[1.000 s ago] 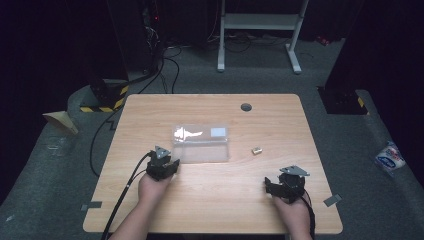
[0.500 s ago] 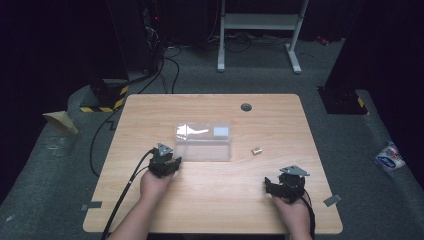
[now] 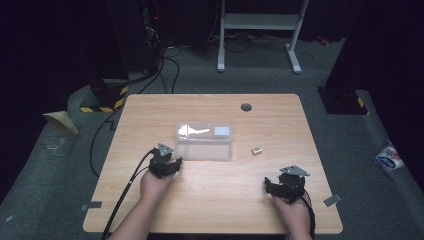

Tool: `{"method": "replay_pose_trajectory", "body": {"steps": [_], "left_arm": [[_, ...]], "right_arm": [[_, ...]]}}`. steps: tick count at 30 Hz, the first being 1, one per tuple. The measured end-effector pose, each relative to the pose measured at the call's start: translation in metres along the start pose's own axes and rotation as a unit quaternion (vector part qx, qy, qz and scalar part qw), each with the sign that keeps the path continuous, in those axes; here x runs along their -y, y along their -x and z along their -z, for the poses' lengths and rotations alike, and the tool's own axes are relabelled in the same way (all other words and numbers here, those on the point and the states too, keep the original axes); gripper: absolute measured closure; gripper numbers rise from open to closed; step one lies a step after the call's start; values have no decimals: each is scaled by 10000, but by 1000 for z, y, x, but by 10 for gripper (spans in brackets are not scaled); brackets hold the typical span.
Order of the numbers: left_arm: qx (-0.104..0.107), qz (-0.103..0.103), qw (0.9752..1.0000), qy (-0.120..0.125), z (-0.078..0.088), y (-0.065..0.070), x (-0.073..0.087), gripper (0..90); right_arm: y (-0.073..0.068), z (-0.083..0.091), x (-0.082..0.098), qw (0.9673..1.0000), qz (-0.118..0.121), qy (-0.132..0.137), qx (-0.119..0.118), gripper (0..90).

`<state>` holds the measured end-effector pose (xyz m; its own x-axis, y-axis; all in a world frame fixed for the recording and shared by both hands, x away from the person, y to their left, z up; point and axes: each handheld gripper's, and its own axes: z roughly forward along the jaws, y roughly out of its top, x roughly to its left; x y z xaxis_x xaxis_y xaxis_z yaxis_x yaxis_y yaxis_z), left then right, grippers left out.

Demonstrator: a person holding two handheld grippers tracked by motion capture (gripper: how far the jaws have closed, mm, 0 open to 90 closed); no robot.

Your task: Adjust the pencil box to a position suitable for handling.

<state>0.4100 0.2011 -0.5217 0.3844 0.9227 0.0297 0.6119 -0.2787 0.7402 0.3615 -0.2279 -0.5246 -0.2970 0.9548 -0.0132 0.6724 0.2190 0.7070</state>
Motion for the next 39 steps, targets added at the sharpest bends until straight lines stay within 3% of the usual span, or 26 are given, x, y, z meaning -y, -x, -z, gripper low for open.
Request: {"method": "replay_pose_trajectory", "body": {"steps": [7, 10, 12, 15, 18, 21, 23, 25, 27, 33, 39], "left_arm": [[-73, -66, 9998, 153, 31, -15, 18, 423], [-89, -64, 9999, 44, 48, -30, 33, 389], [-229, -144, 9996, -75, 60, -41, 45, 372], [-310, -20, 9994, -139, 77, -62, 64, 358], [-378, 136, 9991, -111, 86, -74, 80, 326], [-268, 384, 9989, -24, 89, -80, 92, 299], [-221, 405, 9989, 2, 89, -80, 93, 284], [-149, 216, 9997, -12, 87, -76, 92, 229], [-115, 277, 9995, 14, 87, -76, 93, 221], [-40, 190, 9998, -3, 87, -77, 93, 194], [58, 112, 9999, -25, 84, -76, 90, 188]], "right_arm": [[0, 0, 0, 10000, 14, -3, -15, 132], [0, 0, 1, 10000, 37, 0, -39, 132], [-1, 1, 1, 10000, 38, 2, -38, 134], [-1, 1, 1, 10000, 28, -6, -31, 153], [-2, 3, 0, 10000, 38, -7, -30, 217], [-5, 4, -2, 10000, 8, -40, -23, 237], [-7, 4, -3, 10000, -4, 2, -29, 254], [-10, 5, -6, 10000, -54, 35, -46, 271], [-12, 6, -8, 9999, -69, 84, -72, 285], [-17, 2, -17, 9997, -249, 14, -13, 317], [-22, 4, -34, 9987, -440, 274, 14, 384]]}}
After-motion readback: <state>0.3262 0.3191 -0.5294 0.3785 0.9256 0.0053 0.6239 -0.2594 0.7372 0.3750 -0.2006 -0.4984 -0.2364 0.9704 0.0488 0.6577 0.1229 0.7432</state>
